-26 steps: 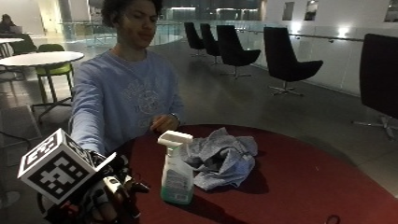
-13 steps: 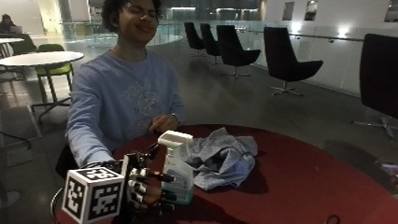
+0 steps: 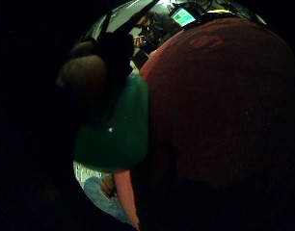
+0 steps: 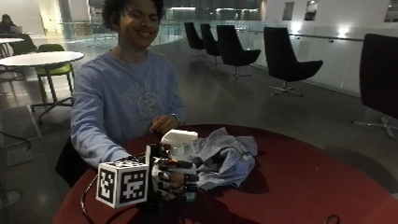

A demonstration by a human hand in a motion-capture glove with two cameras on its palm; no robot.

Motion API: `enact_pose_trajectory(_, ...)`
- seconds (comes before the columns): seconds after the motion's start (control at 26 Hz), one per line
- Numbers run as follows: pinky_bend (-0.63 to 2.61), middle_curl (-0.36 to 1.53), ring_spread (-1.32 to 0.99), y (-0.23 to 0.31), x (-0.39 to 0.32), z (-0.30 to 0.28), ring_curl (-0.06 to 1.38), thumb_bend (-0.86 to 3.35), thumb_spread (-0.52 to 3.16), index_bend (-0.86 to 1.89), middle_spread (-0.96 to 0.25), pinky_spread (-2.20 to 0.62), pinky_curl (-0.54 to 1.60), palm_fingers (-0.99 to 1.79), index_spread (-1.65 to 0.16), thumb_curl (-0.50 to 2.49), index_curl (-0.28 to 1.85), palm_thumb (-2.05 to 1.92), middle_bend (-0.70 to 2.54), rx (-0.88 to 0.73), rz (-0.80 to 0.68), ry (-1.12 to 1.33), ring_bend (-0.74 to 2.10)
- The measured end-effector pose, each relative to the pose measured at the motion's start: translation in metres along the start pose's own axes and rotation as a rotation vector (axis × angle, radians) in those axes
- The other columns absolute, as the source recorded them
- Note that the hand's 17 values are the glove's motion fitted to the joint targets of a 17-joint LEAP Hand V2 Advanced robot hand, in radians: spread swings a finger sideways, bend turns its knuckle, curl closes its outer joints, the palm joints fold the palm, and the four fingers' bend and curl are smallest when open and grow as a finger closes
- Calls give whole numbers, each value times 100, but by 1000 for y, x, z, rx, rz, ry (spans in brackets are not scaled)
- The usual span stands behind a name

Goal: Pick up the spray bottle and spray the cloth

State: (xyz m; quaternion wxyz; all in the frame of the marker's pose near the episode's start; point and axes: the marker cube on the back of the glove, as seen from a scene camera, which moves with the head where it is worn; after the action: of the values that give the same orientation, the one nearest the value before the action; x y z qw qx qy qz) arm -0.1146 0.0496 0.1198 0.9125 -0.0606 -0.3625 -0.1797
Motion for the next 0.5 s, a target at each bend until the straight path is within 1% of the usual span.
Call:
enact_pose_trajectory(0.08, 30, 35, 1, -3, 3, 2, 30, 8, 100, 6, -2, 25, 32, 74, -36, 31, 24, 62, 22, 67, 10, 23, 41)
enact_pose_trajectory(0.15, 31, 35, -1, -5, 6, 3, 32, 13, 98, 9, -3, 23, 32, 87, -34, 34, 24, 73, 22, 121, 20, 31, 47)
enact_pose_trajectory(0.27, 31, 36, -5, -7, 8, 5, 33, 14, 96, 11, -5, 20, 32, 97, -32, 37, 24, 81, 24, 169, 24, 38, 50)
enact_pose_trajectory(0.5, 31, 39, -9, -7, 8, 5, 36, 12, 92, 10, -7, 15, 35, 102, -30, 41, 25, 88, 26, 200, 7, 61, 51)
